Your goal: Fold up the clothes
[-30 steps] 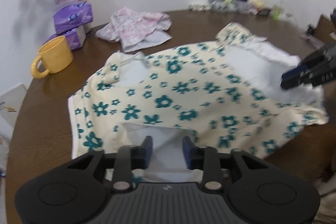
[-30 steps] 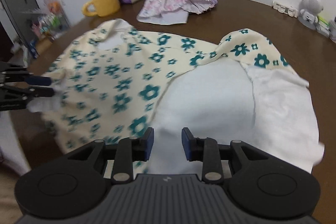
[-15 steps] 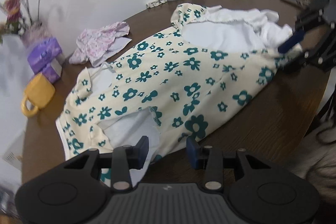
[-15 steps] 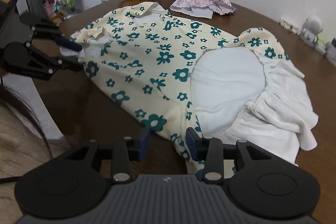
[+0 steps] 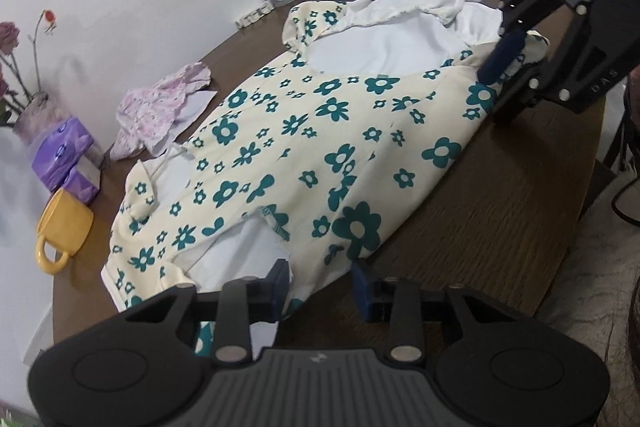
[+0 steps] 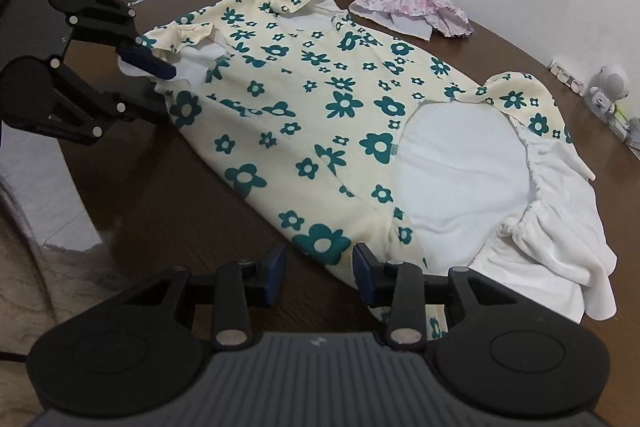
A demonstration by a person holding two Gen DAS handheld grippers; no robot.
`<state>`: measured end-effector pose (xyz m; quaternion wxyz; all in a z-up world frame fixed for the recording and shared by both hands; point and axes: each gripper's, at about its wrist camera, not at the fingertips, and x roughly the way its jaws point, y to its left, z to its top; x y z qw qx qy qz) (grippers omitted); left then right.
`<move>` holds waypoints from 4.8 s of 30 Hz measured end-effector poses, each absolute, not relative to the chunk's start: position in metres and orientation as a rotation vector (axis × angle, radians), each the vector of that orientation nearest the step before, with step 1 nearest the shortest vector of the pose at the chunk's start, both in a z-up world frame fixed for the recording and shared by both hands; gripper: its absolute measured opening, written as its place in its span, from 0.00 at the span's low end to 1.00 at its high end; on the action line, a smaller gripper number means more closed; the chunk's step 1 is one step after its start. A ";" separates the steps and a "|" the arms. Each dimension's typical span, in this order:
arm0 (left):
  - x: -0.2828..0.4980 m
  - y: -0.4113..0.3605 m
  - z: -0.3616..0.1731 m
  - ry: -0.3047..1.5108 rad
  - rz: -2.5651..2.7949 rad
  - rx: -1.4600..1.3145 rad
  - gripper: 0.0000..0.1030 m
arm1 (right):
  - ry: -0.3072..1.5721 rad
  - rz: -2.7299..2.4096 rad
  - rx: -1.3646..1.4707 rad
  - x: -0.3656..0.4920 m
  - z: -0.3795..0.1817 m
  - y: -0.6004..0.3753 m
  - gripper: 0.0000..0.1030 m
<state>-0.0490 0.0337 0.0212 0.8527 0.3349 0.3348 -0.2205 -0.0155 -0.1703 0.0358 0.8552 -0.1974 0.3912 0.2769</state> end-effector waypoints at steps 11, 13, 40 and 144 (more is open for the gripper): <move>-0.046 0.046 0.059 0.687 -0.550 0.682 0.03 | 0.834 0.581 -0.309 -0.001 0.083 -0.186 0.02; -0.042 0.048 0.060 0.723 -0.568 0.649 0.03 | 0.842 0.603 -0.312 0.000 0.091 -0.187 0.02; -0.030 0.072 0.087 0.746 -0.597 0.537 0.01 | 0.783 0.603 -0.286 -0.001 0.117 -0.194 0.02; 0.231 0.048 0.016 0.414 -0.193 0.960 0.03 | 0.888 0.256 0.365 0.273 0.035 -0.230 0.09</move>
